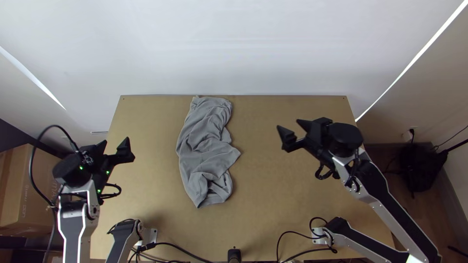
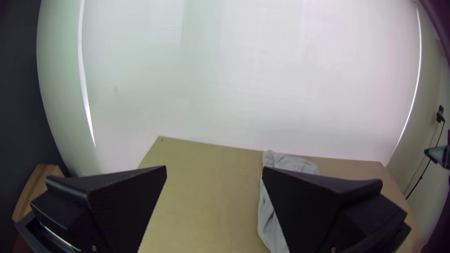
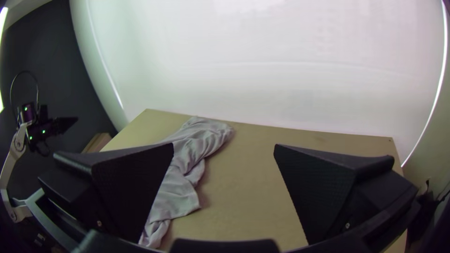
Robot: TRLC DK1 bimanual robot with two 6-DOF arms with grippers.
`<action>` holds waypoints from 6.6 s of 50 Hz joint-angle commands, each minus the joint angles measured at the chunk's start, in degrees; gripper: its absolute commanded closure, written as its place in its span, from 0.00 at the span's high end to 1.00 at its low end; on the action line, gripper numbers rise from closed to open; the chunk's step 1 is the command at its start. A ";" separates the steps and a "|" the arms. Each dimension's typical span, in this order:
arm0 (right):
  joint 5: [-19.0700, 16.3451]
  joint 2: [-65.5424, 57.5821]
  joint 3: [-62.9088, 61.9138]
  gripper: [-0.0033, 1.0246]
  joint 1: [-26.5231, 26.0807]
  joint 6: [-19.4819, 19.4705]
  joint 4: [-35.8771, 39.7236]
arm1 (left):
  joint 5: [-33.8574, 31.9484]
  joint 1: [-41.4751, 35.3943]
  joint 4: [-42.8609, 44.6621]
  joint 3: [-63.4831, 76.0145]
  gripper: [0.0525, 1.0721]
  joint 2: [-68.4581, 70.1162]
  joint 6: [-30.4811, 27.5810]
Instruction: Fold the t-shirt
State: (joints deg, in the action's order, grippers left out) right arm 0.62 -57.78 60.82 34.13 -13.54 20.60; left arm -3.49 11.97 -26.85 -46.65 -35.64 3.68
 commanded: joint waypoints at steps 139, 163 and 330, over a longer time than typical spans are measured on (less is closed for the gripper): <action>-15.83 -52.44 31.38 0.03 37.06 -31.37 17.72 | -6.09 0.95 -14.63 -2.30 0.96 -0.13 13.63; -21.01 -49.45 27.07 0.43 41.46 -27.42 21.94 | -6.18 0.60 -14.11 -1.86 0.96 -0.05 13.46; -24.88 -24.31 1.50 0.03 21.07 -27.50 24.93 | -1.96 -31.92 -2.77 -63.91 0.94 -85.74 -0.87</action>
State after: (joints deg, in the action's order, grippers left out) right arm -24.45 -82.43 63.77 55.42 -41.50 45.15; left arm -5.74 -18.41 -28.12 -105.69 -116.46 3.99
